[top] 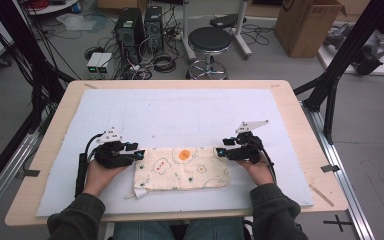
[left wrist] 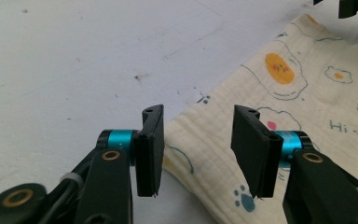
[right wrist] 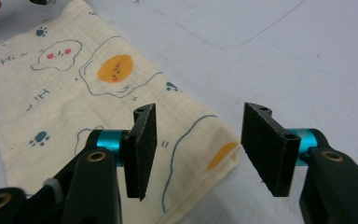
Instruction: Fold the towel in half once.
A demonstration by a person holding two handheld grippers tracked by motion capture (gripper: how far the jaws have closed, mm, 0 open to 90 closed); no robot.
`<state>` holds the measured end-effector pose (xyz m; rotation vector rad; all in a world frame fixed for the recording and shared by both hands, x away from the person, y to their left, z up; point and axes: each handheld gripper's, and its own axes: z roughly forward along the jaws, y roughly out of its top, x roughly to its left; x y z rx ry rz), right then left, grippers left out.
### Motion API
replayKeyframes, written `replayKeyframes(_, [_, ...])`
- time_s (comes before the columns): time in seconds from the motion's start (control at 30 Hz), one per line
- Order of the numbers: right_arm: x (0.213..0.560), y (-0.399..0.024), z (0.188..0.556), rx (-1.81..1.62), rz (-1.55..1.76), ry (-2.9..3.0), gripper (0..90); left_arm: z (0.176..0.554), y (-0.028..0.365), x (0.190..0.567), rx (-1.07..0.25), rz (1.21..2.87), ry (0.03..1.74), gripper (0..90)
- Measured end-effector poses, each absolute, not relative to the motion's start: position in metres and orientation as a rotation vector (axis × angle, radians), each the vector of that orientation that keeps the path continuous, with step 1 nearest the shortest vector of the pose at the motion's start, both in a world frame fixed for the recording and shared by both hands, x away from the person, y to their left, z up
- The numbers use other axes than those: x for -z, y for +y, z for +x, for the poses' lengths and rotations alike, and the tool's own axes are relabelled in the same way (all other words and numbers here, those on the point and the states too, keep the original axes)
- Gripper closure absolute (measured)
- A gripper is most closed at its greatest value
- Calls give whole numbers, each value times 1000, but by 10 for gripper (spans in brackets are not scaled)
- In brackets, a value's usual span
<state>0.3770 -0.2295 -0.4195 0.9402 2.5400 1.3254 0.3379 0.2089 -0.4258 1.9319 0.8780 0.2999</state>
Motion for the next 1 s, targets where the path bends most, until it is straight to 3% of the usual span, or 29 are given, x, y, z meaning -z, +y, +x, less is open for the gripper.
replayKeyframes(0.4, [414, -229, 368, -1359, 911, 2517, 357, 330, 214, 416, -284, 1893, 862, 485])
replayKeyframes(1.0, [404, -232, 363, -1402, 883, 2490, 341, 327, 212, 409, -293, 1889, 859, 445])
